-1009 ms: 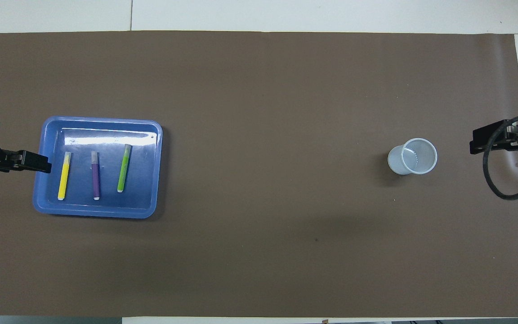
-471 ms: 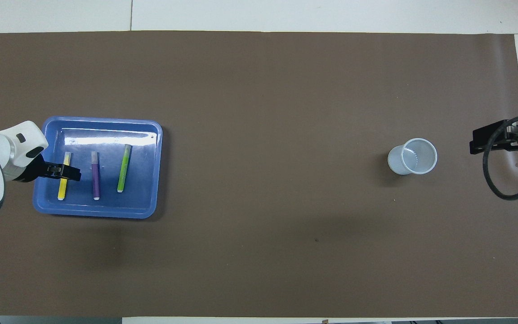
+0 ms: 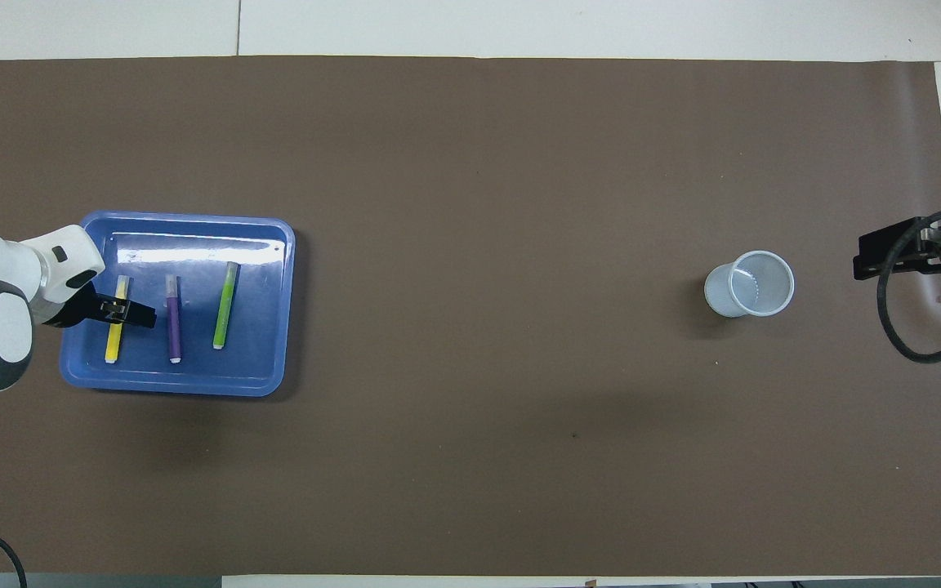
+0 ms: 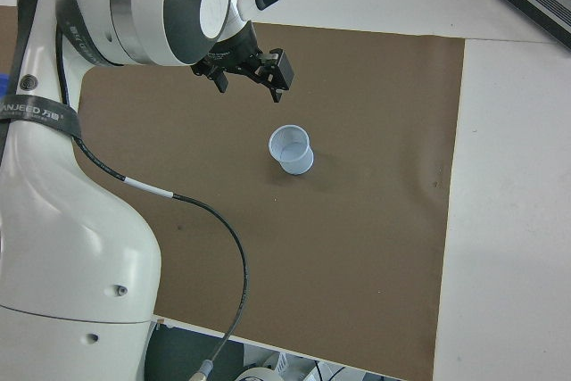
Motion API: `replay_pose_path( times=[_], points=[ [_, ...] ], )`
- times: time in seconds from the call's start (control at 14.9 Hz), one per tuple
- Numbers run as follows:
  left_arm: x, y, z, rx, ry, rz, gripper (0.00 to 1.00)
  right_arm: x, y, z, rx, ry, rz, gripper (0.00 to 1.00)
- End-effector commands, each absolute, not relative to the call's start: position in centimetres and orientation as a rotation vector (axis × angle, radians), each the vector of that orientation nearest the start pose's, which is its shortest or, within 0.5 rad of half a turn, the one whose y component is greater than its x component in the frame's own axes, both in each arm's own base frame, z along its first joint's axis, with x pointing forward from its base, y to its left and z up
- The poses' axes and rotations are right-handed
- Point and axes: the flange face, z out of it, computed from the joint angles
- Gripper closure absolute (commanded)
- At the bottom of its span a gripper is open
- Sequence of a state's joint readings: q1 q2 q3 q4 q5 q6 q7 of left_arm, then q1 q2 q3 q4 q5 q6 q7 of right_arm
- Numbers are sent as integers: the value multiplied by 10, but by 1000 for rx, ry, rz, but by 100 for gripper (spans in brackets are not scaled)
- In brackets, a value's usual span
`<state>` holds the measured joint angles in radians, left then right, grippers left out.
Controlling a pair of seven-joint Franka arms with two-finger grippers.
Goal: Transfer and insert pens with both arms
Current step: 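Reach the left gripper down and grasp the yellow pen in the tray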
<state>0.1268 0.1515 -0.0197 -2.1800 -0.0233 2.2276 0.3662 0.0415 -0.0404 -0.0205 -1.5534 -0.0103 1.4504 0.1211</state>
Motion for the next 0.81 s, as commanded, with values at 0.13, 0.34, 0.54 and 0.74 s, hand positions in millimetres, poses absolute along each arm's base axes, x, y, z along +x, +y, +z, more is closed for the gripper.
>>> replay_pose_path(
  times=[0.13, 0.34, 0.54, 0.74],
  points=[
    [540, 63, 304, -3160, 398, 113, 7, 523, 6, 644, -3138, 132, 113, 0],
    [540, 63, 299, -3161, 398, 127, 12, 523, 6, 644, -3138, 132, 113, 0],
    [540, 63, 298, -3162, 401, 132, 22, 523, 6, 644, -3138, 132, 113, 0],
    [539, 64, 298, -3163, 396, 134, 42, 523, 6, 644, -3138, 132, 113, 0]
  ],
)
